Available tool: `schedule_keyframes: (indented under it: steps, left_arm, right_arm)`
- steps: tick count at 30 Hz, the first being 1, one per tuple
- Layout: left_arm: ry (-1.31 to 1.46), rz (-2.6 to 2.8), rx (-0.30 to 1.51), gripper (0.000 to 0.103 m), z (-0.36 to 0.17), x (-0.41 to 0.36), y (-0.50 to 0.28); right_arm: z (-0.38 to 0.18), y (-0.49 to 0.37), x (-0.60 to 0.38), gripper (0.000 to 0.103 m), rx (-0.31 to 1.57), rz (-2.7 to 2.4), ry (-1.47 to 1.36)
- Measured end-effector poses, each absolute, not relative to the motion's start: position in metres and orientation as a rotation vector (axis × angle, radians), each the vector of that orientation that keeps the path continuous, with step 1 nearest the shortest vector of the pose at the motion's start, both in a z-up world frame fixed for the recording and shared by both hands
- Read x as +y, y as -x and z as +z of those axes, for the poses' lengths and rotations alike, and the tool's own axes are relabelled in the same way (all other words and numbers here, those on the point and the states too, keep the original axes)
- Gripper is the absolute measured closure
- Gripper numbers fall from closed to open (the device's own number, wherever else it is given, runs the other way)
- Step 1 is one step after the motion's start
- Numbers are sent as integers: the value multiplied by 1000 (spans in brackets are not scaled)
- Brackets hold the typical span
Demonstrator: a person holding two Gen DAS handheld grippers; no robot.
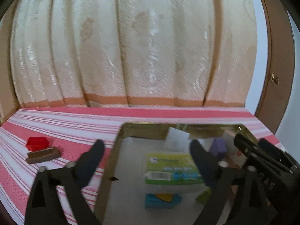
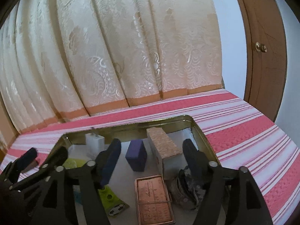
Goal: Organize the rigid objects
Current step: 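Lift both open tools from the tin and move them toward the red brick and brown brush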
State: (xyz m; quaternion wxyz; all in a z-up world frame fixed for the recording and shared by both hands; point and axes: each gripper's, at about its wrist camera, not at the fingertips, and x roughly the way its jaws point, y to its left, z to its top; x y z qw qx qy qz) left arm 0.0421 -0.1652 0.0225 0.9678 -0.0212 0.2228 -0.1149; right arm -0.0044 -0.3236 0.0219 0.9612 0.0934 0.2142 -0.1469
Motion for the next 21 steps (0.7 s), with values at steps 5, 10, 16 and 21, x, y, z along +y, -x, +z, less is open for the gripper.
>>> schedule_keyframes:
  steps: [5, 10, 16, 21]
  left_arm:
    - [44, -217, 408, 1, 24, -155, -39]
    - [34, -195, 384, 1, 25, -142, -35]
    - [30, -167, 367, 1, 25, -121, -34]
    - [25, -135, 375, 1, 21, -99, -38]
  right_arm:
    - [24, 8, -319, 22, 398, -293, -175]
    - [27, 13, -306, 21, 349, -300, -107]
    - [36, 32, -299, 21, 218, -376, -77]
    - [33, 29, -295, 21, 243, -375, -124]
